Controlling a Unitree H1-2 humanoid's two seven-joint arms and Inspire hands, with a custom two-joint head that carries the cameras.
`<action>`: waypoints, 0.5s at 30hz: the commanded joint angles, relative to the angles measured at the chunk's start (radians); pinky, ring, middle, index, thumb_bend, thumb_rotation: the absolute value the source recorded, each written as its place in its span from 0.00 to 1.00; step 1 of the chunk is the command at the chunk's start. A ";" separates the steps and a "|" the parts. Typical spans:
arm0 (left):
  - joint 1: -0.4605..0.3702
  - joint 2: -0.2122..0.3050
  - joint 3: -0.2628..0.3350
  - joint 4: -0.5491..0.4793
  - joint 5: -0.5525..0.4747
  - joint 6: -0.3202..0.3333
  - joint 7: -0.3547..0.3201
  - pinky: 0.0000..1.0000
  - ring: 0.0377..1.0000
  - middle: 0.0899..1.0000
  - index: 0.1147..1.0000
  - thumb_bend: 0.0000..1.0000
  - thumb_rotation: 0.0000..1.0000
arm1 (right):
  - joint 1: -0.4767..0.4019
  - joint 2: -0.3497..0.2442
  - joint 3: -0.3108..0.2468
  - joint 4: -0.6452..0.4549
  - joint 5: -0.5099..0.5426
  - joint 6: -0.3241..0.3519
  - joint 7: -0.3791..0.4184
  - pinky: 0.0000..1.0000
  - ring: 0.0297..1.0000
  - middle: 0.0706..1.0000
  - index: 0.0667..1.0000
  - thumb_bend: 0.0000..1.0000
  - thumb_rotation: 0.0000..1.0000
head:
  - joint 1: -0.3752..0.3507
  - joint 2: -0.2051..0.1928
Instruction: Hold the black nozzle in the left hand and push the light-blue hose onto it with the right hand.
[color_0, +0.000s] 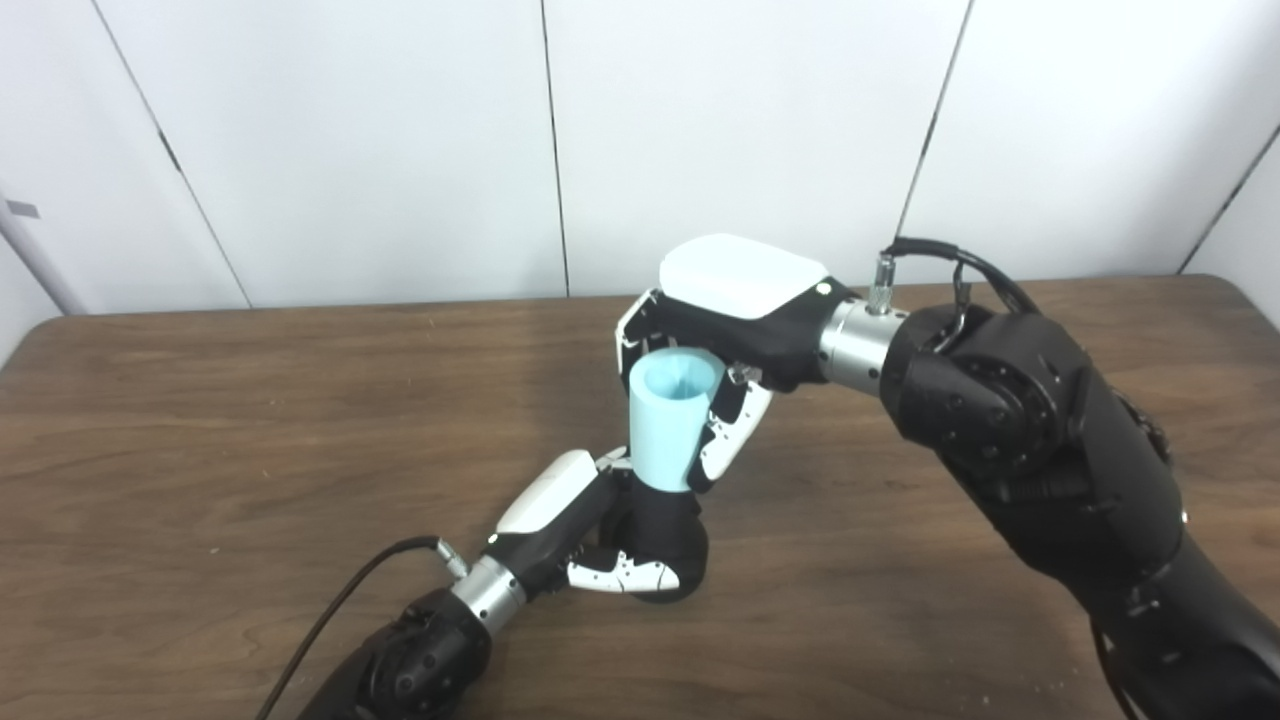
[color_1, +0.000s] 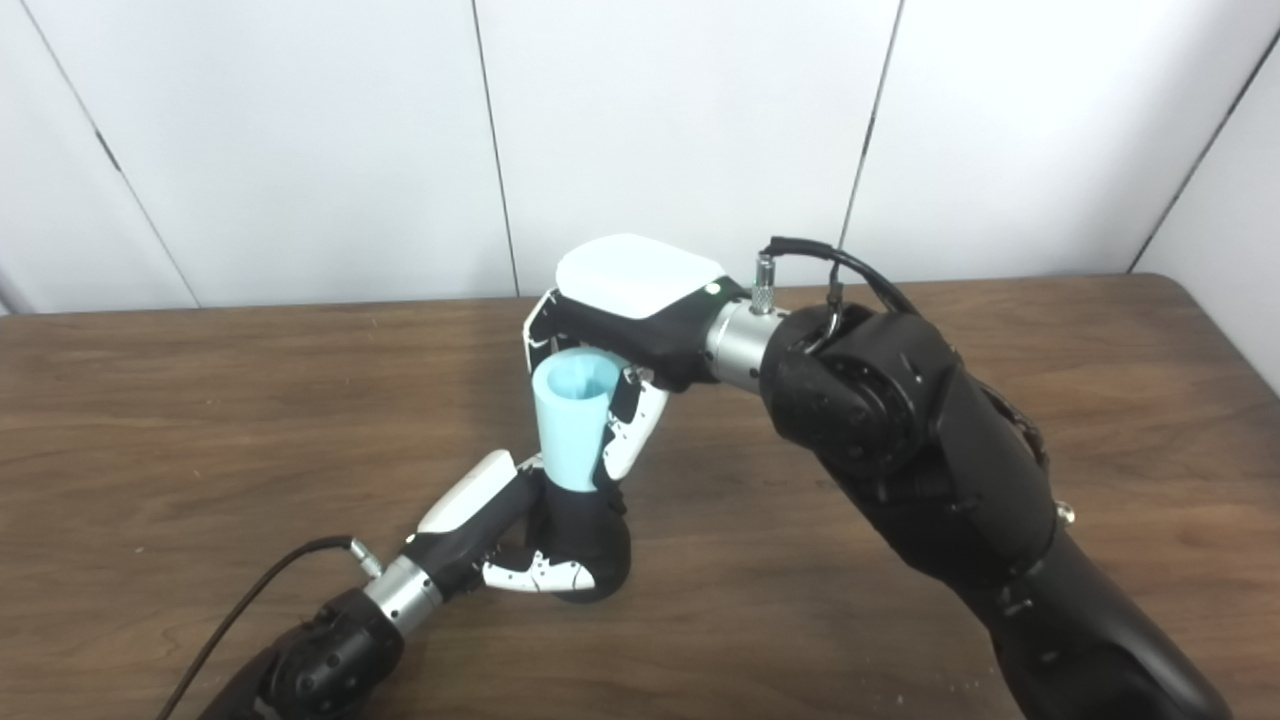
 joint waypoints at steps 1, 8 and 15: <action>0.067 0.005 -0.066 0.052 0.041 0.100 -0.133 0.81 0.79 0.67 0.38 0.43 0.52 | -0.001 -0.005 -0.019 0.009 0.007 -0.017 -0.027 0.22 0.29 0.38 0.48 0.52 0.00 | 0.000 0.001; 0.068 0.005 -0.065 0.053 0.040 0.097 -0.131 0.82 0.79 0.67 0.39 0.43 0.52 | 0.047 0.000 -0.018 0.014 0.013 -0.030 -0.062 0.20 0.27 0.36 0.48 0.52 0.00 | 0.002 0.000; 0.070 0.003 -0.065 0.055 0.040 0.098 -0.129 0.81 0.78 0.67 0.37 0.43 0.52 | 0.075 0.017 0.006 0.018 -0.002 -0.026 -0.072 0.19 0.27 0.36 0.48 0.52 0.00 | 0.004 0.002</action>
